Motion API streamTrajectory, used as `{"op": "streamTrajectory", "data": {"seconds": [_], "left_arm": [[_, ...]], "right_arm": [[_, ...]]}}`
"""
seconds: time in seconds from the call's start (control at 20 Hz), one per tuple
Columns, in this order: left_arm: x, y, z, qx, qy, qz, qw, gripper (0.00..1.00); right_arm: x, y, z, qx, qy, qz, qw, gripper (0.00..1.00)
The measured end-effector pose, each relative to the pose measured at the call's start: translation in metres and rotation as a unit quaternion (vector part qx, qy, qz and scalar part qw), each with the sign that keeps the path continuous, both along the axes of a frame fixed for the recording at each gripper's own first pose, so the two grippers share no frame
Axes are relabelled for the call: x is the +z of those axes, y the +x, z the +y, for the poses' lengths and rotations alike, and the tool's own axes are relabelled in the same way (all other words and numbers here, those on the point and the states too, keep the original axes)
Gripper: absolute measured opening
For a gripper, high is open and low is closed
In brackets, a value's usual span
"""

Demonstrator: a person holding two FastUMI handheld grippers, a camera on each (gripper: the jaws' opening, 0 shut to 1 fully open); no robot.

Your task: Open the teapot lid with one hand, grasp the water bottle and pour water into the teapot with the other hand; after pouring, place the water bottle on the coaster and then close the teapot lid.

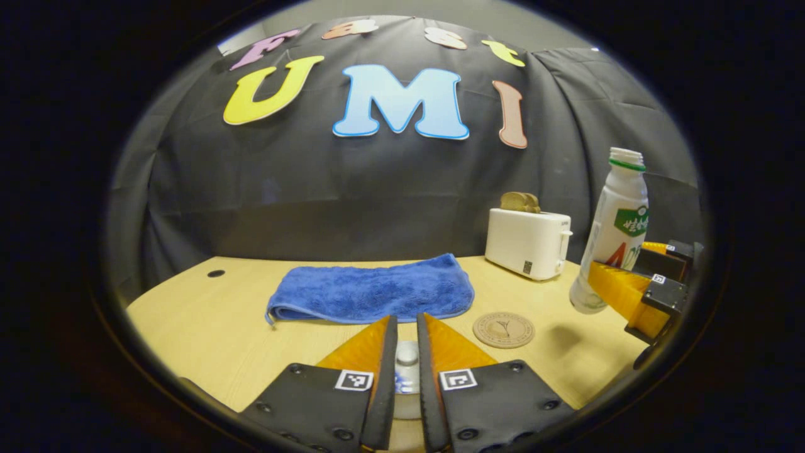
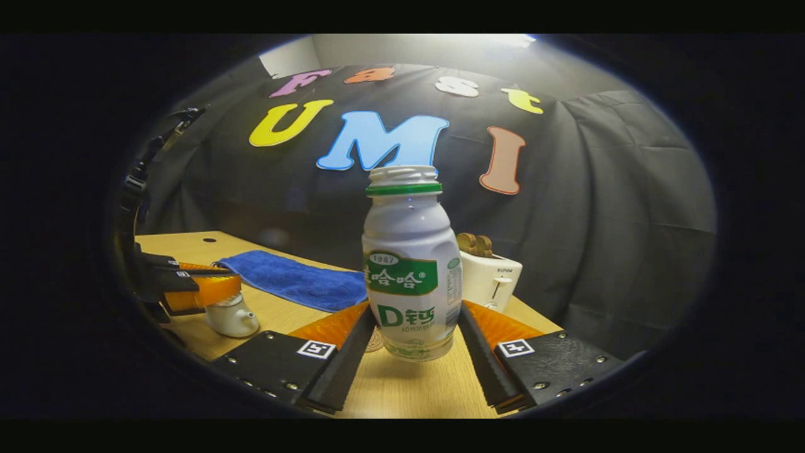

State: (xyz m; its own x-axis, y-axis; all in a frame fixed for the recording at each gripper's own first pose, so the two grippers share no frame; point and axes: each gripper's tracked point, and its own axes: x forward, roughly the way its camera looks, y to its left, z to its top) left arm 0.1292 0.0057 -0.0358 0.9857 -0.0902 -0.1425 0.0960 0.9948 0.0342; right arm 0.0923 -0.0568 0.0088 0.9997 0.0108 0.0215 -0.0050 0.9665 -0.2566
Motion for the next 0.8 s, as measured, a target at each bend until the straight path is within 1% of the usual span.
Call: {"op": "streamTrajectory", "data": {"seconds": [0.3, 0.5, 0.65, 0.8], "left_arm": [[0.015, -0.005, 0.003, -0.001, -0.006, -0.025, 1.000, 0.31], [0.021, -0.007, 0.007, 0.003, -0.009, -0.030, 0.999, 0.31], [0.023, -0.009, 0.006, 0.000, -0.016, -0.033, 0.999, 0.31], [0.027, -0.010, 0.011, 0.006, -0.017, -0.038, 0.999, 0.31]], "right_arm": [[-0.004, 0.002, 0.000, -0.002, 0.000, 0.009, 1.000, 0.79], [-0.011, 0.003, 0.001, 0.001, 0.004, 0.018, 1.000, 0.79], [-0.012, 0.005, 0.004, 0.010, 0.013, 0.016, 1.000, 0.79], [-0.008, 0.013, 0.014, 0.024, 0.028, 0.024, 0.999, 0.79]]}}
